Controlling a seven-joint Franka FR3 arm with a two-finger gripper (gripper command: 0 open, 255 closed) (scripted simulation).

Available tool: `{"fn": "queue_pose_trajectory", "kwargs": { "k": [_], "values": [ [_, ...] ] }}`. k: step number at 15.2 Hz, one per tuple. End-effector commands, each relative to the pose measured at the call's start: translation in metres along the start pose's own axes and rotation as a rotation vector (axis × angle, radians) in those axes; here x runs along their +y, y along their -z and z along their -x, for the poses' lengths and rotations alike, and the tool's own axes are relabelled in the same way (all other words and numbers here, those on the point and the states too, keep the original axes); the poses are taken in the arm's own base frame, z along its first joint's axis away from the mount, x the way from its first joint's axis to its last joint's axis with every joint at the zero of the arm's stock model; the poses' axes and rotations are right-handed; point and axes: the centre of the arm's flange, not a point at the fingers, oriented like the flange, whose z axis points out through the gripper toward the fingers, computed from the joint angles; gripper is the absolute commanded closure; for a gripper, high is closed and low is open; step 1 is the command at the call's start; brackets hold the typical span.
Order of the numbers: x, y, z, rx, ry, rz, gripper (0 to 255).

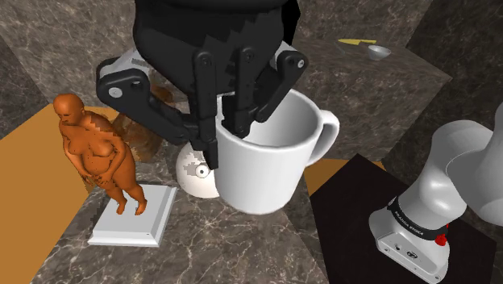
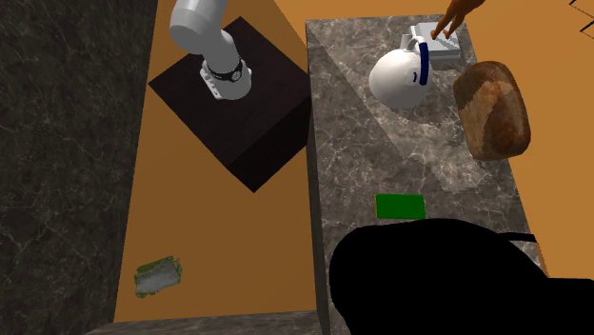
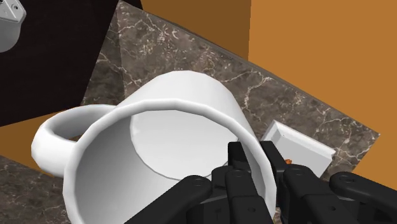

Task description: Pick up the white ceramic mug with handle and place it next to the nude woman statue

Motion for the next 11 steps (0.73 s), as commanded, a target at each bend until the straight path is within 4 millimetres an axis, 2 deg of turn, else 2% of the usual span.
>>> {"fn": "queue_pose_trajectory", "kwargs": {
  "k": [1,11],
  "values": [
    [0.0,-0.011,-0.001,0.0,0.0,-0.001,255],
    [0.0,-0.064,0.001,0.0,0.0,-0.001,255]
  ]
}}
